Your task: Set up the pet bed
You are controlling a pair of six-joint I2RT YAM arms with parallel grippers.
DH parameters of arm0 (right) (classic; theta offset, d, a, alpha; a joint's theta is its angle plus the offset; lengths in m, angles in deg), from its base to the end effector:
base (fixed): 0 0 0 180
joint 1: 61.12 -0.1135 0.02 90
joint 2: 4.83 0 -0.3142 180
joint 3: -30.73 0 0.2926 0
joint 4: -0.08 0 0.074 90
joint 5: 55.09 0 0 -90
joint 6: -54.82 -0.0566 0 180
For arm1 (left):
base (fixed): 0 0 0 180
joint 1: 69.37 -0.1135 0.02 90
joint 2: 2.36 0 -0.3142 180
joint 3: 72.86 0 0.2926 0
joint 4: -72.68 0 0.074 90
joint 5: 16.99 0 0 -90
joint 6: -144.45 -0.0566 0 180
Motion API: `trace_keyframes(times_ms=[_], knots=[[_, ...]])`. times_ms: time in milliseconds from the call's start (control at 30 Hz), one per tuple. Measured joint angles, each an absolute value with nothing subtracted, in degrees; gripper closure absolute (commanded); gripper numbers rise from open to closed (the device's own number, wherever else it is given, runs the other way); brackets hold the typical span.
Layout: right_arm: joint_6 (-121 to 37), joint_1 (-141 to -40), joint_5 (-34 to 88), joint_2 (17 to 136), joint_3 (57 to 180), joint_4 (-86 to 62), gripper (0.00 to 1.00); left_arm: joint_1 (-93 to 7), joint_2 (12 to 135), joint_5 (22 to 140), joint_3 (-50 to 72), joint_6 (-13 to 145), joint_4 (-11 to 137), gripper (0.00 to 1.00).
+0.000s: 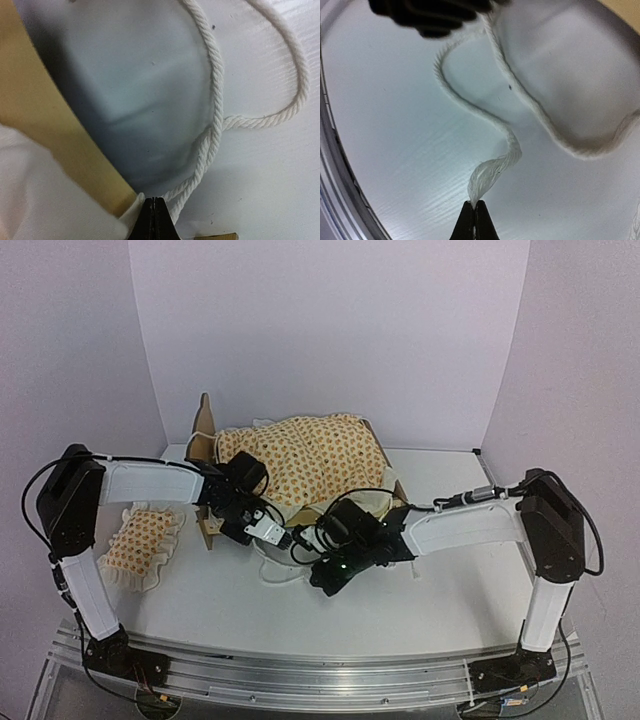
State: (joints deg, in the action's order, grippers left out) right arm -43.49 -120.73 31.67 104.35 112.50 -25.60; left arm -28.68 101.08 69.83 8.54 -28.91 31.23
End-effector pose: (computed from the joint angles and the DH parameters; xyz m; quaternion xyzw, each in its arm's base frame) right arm 0.2306 0.3996 0.1712 -0.4185 0.8509 0.1990 0.2475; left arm 0.3224 -0.2731 0.1925 0.8563 0.4620 0.1085 0.2037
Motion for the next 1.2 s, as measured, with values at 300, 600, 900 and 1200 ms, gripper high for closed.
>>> trace_keyframes(times_ms=[300, 600, 900, 1200], knots=[[-44.0, -120.9, 27.8, 106.1, 125.8, -25.2, 1.0, -31.2, 92.9, 84.1, 11.4, 8.0, 18.2, 0.79], [-51.8, -122.4, 28.6, 113.9, 135.4, -18.5, 1.0, -33.6, 74.5, 89.6, -3.5, 51.7, 23.5, 0.68], [-60.3, -120.4, 34.1, 115.6, 127.8, -16.3, 1.0, -33.3, 78.9, 91.5, -17.3, 78.8, 45.4, 0.65], [-61.8, -119.3, 35.4, 115.6, 122.5, -12.7, 1.0, -35.6, 85.3, 89.2, -21.8, 91.1, 63.0, 0.73]])
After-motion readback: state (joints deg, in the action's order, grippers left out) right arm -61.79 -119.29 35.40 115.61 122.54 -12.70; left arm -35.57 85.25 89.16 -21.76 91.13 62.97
